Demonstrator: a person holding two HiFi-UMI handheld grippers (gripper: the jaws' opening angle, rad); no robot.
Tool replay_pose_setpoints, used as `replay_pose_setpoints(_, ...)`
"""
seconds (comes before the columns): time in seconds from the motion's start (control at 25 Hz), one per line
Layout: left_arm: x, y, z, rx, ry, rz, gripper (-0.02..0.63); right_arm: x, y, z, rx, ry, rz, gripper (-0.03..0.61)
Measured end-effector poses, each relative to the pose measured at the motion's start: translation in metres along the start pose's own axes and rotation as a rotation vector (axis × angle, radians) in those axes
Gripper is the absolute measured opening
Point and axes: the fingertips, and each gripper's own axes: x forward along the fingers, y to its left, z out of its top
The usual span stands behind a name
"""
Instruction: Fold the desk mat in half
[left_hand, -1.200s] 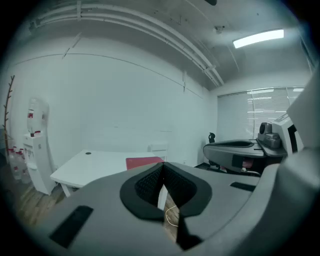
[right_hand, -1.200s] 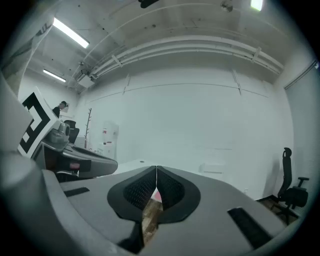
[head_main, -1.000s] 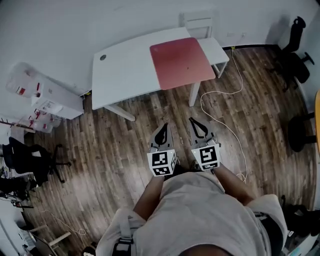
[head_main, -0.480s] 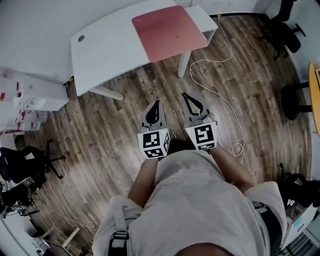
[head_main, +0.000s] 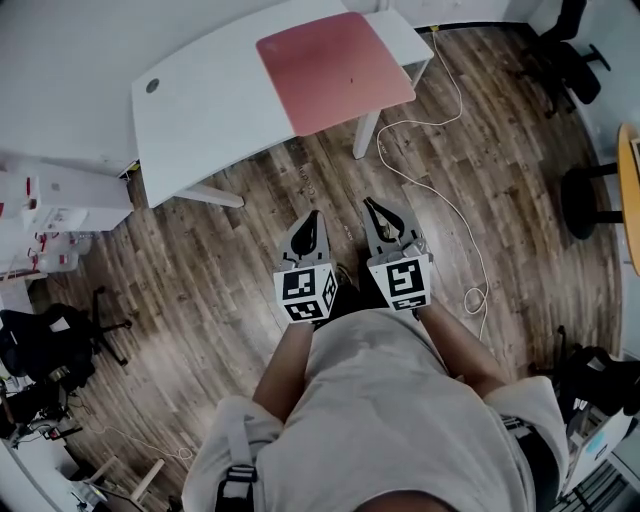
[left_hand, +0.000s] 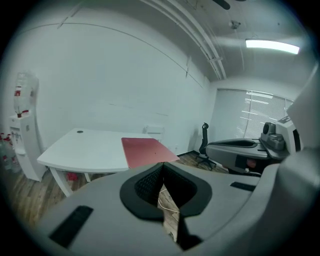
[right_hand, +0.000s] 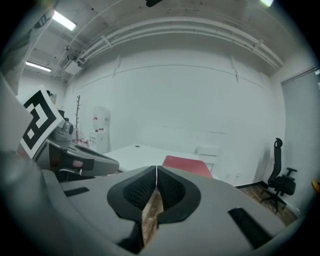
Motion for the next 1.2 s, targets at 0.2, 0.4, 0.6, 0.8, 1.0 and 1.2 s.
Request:
replay_pose_setpoints(0.2, 0.038, 0.006, 0.002, -0.03, 0.031, 0.033, 0.012, 0.031, -0.022, -0.011, 0.015, 0.027, 0.062, 0.04)
replay_pose_setpoints(0.4, 0.086, 0.018, 0.002, -0.067, 0.084, 0.097, 0.012, 0.068, -0.049, -0.016, 0.022, 0.045, 0.138, 0.04)
replay_pose_setpoints(0.6, 0.131, 0.024, 0.01, -0.146, 0.124, 0.161, 0.012, 0.099, -0.081, -0.022, -0.006, 0.085, 0.232, 0.04)
replay_pose_setpoints(0.8, 0.164, 0.024, 0.012, -0.19, 0.148, 0.232, 0.012, 0.124, -0.111, -0.035, -0.013, 0.125, 0.307, 0.041)
replay_pose_setpoints(1.0, 0.177, 0.031, 0.001, -0.292, 0.155, 0.251, 0.012, 0.143, -0.122, -0.049, -0.002, 0.143, 0.359, 0.041)
replay_pose_setpoints(1.2, 0.181, 0.051, -0.016, -0.457, 0.163, 0.233, 0.012, 0.155, -0.116, -0.058, 0.075, 0.18, 0.37, 0.041)
